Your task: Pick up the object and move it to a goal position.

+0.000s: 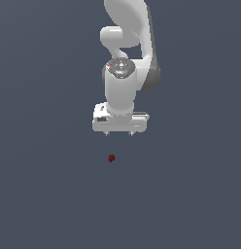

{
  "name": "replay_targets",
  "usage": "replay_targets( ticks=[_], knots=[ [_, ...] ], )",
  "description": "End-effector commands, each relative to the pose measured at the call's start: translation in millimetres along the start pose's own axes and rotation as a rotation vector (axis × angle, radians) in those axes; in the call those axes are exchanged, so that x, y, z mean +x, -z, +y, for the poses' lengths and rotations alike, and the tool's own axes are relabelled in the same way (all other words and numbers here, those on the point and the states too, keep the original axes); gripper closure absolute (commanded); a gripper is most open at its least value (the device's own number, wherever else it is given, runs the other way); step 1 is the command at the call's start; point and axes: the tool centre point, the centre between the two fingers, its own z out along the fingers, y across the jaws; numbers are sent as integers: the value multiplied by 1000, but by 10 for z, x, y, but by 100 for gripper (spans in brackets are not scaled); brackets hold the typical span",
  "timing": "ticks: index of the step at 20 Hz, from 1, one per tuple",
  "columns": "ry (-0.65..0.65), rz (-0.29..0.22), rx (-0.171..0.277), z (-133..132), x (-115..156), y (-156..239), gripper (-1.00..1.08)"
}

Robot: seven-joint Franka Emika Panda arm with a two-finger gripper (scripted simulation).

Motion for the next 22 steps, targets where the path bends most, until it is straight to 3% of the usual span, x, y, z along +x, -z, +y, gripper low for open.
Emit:
replay_targets(
  ticks=[1, 14, 22],
  knots=[
    [0, 0, 0, 0, 0, 0, -92],
    [-30, 14, 14, -31, -14, 68, -92],
    [-32, 9, 15, 42, 90, -138, -92]
  ],
)
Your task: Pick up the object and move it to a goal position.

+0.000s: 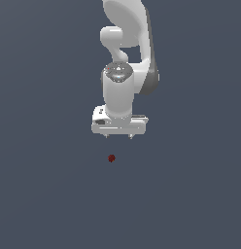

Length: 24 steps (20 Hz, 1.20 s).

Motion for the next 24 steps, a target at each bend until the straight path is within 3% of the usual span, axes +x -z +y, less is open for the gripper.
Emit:
replay_targets(
  ticks=[1, 14, 24],
  knots=[
    [-2, -3, 0, 39, 45, -104, -92],
    [-14, -15, 7, 306, 298, -840, -92],
    [-16, -18, 8, 348, 318, -971, -92]
  ],
)
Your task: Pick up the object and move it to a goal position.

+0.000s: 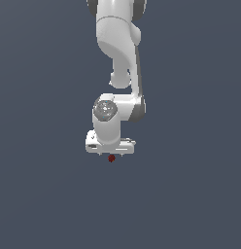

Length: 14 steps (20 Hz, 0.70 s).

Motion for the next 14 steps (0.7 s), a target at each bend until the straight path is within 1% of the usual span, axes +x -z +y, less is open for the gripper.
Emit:
replay_targets(
  ticks=[1, 10, 14],
  knots=[
    [0, 0, 0, 0, 0, -27, -92],
    [0, 1, 0, 1, -7, -424, -92],
    [0, 1, 0, 2, 2, -506, -92]
  ],
)
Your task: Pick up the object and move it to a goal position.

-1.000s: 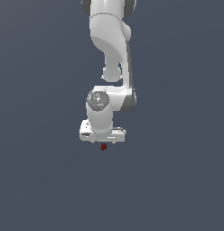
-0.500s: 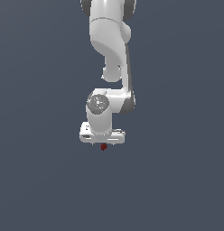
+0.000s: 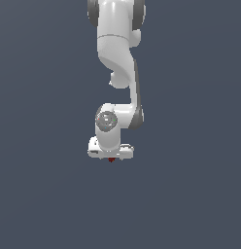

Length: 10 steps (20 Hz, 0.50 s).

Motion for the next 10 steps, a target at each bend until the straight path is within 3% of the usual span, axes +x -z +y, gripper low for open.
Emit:
replay_targets(
  ticks=[1, 2, 3, 10],
  knots=[
    [0, 2, 0, 1, 13, -24, -92],
    [0, 2, 0, 1, 15, -24, -92],
    [0, 2, 0, 1, 15, -24, 108],
    [0, 2, 0, 1, 15, -24, 108]
  ],
)
